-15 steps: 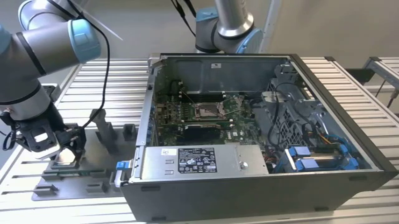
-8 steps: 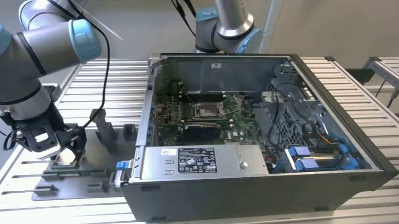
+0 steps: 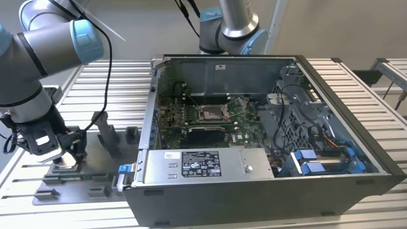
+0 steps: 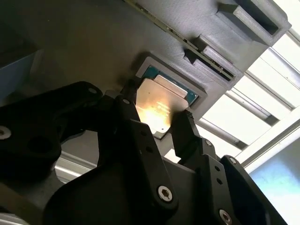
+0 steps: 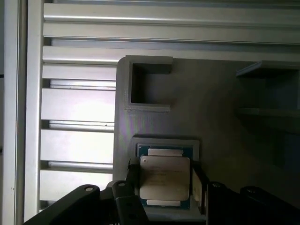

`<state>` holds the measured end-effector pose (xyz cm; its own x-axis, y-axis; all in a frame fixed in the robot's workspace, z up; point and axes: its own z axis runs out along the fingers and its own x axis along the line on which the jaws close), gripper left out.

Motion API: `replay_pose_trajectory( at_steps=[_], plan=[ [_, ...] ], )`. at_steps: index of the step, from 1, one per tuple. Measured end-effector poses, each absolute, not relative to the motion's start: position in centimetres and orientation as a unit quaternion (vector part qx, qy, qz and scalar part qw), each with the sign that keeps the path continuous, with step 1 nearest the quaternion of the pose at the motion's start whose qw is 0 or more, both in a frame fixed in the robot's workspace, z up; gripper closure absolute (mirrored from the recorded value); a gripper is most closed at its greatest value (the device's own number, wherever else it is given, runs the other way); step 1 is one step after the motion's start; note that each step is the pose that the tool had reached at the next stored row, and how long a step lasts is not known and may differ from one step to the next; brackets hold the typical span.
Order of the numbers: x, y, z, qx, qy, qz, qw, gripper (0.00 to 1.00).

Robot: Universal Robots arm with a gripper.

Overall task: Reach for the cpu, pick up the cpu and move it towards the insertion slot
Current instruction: 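Pick up the cpu and move it towards the insertion slot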

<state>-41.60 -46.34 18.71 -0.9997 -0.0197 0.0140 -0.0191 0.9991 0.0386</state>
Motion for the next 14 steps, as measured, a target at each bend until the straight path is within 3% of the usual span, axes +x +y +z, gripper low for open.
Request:
replay_pose_trajectory(
  at_steps=[14],
  plan=[
    [-41.56, -46.34, 18.7, 0.01, -1.0, -0.019, 0.007, 1.0]
  ],
)
